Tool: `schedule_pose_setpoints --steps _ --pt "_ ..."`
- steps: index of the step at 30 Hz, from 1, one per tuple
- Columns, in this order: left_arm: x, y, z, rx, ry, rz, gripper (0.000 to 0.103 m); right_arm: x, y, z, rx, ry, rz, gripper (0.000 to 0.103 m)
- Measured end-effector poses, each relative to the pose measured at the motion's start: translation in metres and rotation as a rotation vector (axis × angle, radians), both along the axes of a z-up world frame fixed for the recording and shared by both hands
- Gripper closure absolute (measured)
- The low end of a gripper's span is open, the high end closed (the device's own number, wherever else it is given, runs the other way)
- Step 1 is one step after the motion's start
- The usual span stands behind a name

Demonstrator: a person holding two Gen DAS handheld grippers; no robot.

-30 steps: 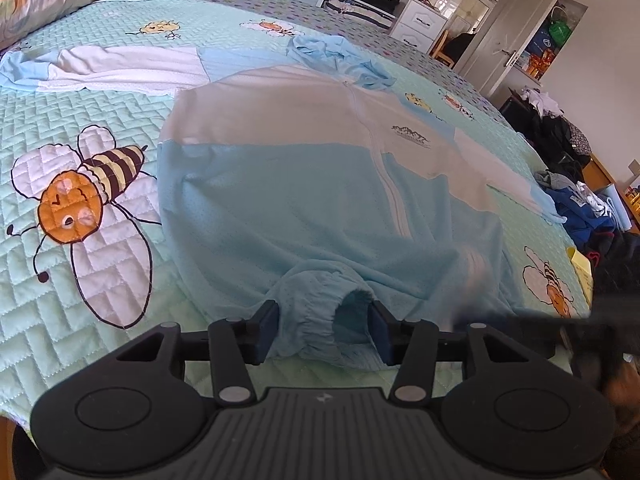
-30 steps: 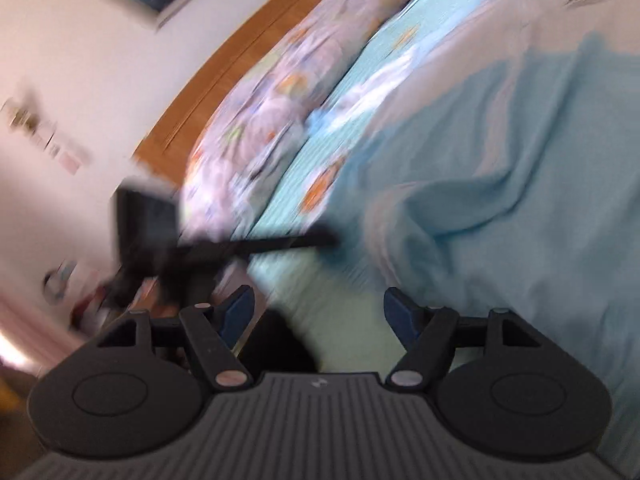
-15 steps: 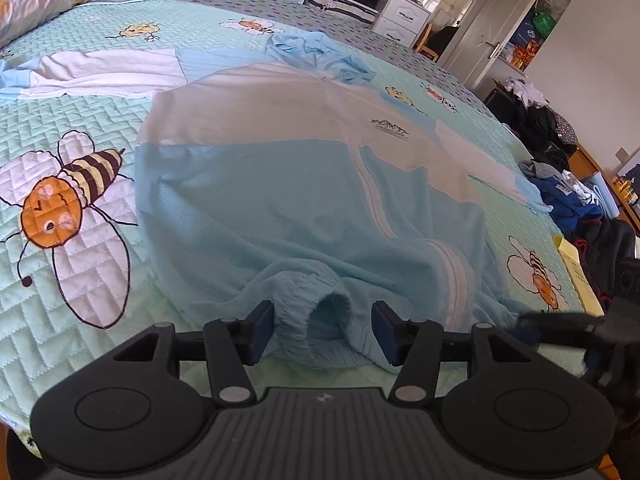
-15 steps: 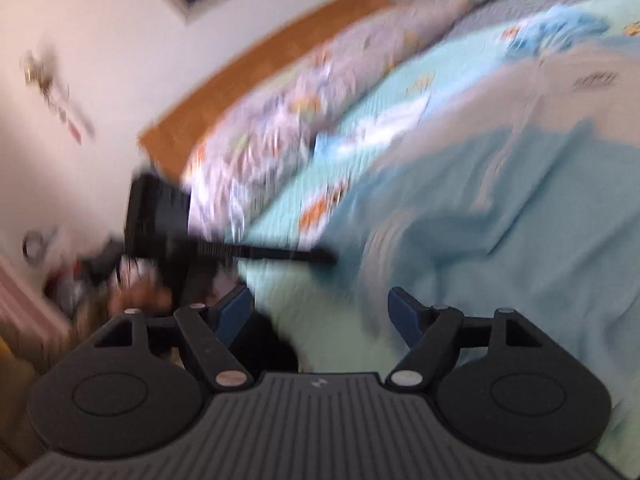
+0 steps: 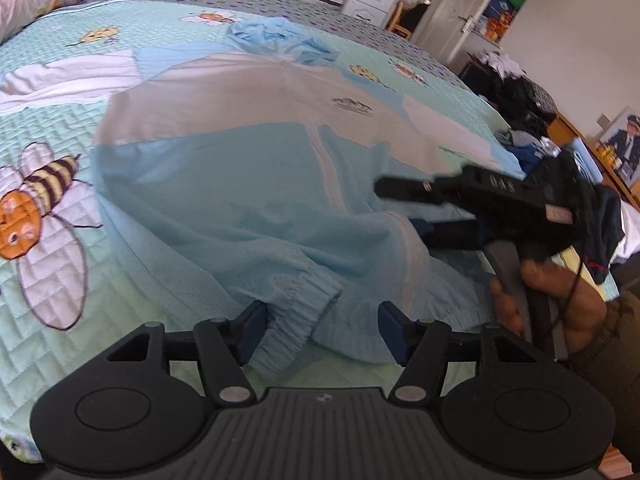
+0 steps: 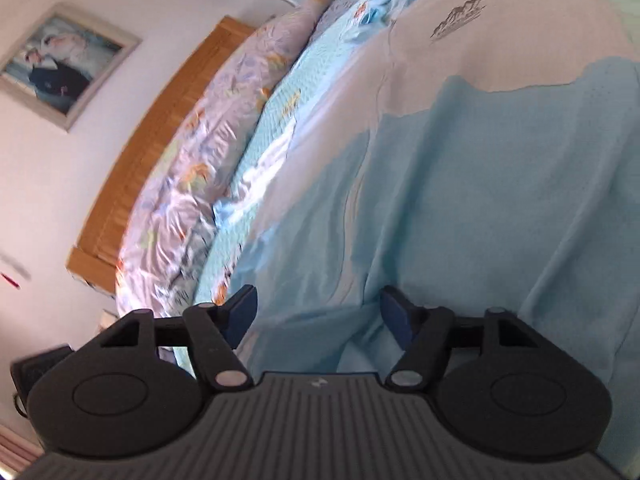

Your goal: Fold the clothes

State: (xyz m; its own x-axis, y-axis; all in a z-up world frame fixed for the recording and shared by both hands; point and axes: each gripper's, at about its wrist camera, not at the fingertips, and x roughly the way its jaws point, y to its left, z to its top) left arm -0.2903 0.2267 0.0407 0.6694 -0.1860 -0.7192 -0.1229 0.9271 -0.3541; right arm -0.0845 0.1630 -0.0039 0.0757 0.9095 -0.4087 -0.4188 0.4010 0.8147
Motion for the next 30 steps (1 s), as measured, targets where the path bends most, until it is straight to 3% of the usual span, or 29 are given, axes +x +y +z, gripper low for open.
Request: schedule_pose_setpoints --steps 3,6,9,12,14,15,16,23,27,28,30 --pt "0.001 -0.001 0.001 -0.002 -0.004 0.004 0.040 -0.003 -0.005 0.006 0.017 -0.027 -0.006 0.031" --pt "-0.005 0.011 -0.001 -0.031 -0.001 0.036 0.039 -0.030 -0.010 0.027 0.061 -0.135 0.103 0.028" --pt "-0.014 0.021 -0.005 -0.059 0.014 0.060 0.038 -0.066 -0.001 0.041 -0.032 -0.266 0.197 0.026" --pt "-0.024 0.025 -0.009 -0.075 0.024 0.063 0.038 -0.089 0.013 0.044 -0.163 -0.381 0.208 0.027" --pt "-0.032 0.028 -0.009 -0.088 0.027 0.057 0.037 -0.096 0.024 0.042 -0.225 -0.430 0.231 0.053" --pt "-0.037 0.029 -0.008 -0.089 0.027 0.051 0.036 -0.098 0.029 0.041 -0.234 -0.438 0.245 0.086" --pt "-0.041 0.030 -0.007 -0.088 0.026 0.044 0.036 -0.099 0.030 0.044 -0.234 -0.450 0.244 0.095" --pt "-0.061 0.038 -0.008 -0.133 0.008 0.014 0.035 -0.081 0.020 0.076 -0.169 -0.488 0.135 0.097" --pt "-0.046 0.021 -0.008 -0.130 0.005 -0.033 0.034 -0.052 0.018 0.084 -0.173 -0.498 0.059 0.096" --pt "-0.042 0.017 -0.008 -0.129 0.004 -0.045 0.034 -0.045 0.021 0.083 -0.196 -0.519 0.052 0.091" --pt "-0.033 0.008 -0.009 -0.126 0.002 -0.070 0.034 -0.037 0.033 0.071 -0.303 -0.605 0.043 0.072"
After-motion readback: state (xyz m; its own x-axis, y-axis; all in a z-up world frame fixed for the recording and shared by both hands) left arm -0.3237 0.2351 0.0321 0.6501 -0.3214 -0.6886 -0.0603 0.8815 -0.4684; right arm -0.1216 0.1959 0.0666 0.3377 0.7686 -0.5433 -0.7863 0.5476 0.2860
